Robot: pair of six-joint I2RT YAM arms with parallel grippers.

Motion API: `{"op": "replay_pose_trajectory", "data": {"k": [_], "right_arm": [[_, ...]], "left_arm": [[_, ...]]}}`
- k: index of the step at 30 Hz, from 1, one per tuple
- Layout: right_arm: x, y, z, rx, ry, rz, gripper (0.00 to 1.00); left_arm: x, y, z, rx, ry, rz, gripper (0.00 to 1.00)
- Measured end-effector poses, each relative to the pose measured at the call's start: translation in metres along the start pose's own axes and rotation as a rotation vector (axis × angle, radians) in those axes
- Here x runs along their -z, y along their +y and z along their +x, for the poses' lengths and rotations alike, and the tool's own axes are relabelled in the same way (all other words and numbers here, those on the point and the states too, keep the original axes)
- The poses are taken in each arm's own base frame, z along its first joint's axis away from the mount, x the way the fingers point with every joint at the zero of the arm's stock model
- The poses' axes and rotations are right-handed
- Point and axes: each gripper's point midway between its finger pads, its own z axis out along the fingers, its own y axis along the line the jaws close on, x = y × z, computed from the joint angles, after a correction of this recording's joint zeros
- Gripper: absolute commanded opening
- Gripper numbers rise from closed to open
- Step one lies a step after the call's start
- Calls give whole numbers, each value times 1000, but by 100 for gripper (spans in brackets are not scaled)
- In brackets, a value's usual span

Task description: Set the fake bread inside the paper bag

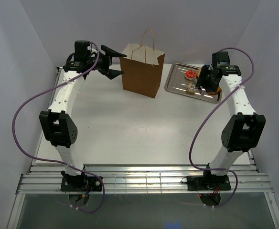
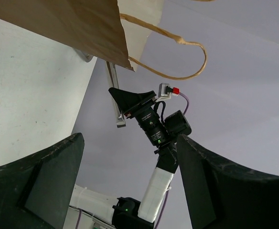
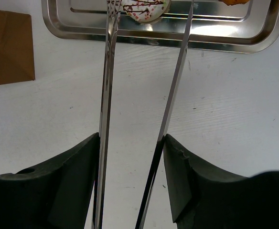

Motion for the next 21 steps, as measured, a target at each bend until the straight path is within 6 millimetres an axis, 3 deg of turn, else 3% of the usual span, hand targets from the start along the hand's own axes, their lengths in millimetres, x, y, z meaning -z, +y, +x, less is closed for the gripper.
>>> {"op": "replay_pose_trajectory", "data": {"k": [5, 14, 21], "right_arm": [[-4, 0, 0, -8, 5, 2, 60], [-29, -1, -6, -7, 35, 9, 63], [-30, 4, -8, -4, 37, -17, 64]], "left_arm": [[8, 1, -1, 19, 9, 6, 88], [9, -4, -3, 52, 7, 26, 86], [6, -39, 11, 24, 24, 84, 83]]}}
